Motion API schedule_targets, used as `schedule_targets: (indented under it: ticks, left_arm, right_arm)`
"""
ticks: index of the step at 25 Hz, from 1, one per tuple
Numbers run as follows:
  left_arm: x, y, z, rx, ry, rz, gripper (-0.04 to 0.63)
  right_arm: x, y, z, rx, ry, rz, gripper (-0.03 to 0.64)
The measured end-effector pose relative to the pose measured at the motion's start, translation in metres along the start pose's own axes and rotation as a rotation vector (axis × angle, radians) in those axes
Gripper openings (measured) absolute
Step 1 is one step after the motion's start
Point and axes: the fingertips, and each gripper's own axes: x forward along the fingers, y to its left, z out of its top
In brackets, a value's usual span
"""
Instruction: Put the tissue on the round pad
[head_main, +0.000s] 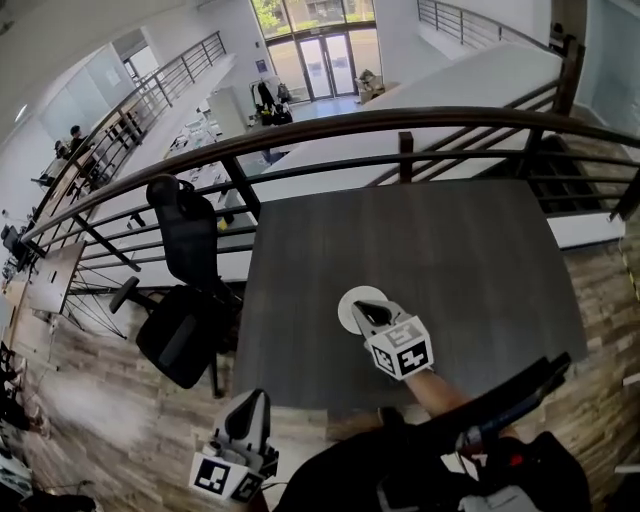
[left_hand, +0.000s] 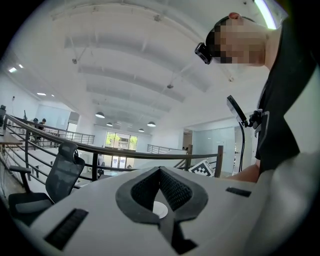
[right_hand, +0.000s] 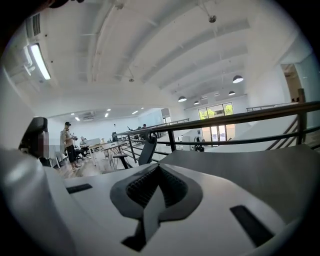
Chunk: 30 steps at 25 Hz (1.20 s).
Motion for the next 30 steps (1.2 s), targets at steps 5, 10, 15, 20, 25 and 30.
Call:
schedule_targets:
  ticks: [5, 10, 15, 20, 25, 30]
  left_arm:
    - [-0.018, 0.012, -0.008, -0.013, -0.02, -0.056, 0.003]
    - [-0.038, 0.019, -0.023, -0.027, 0.004, -0.132, 0.003]
    - [-0.05, 0.019, -0.015, -0.063, -0.049, -0.23, 0.003]
    - [-0.057, 0.022, -0.024, -0.069, -0.039, -0.296, 0.003]
    - [-0.064, 0.015, -0.032, -0.064, -0.005, -0.341, 0.003]
    - [-0.063, 0.004, -0.021, -0.043, -0.02, -0.349, 0.003]
  right_arm:
    - [-0.024, 0.026, 0.014, -0.01, -0.044, -0.029, 0.002]
    - [-0.059, 0.051, 0.025, -0.01, -0.091, -0.107, 0.002]
    - [-0.092, 0.08, 0.027, -0.02, -0.099, -0.175, 0.002]
    - [-0.12, 0.103, 0.019, -0.006, -0.093, -0.239, 0.002]
    - [-0.142, 0.119, 0.015, 0.019, -0.102, -0.271, 0.002]
    - [-0.158, 0.127, 0.027, 0.035, -0.125, -0.248, 0.002]
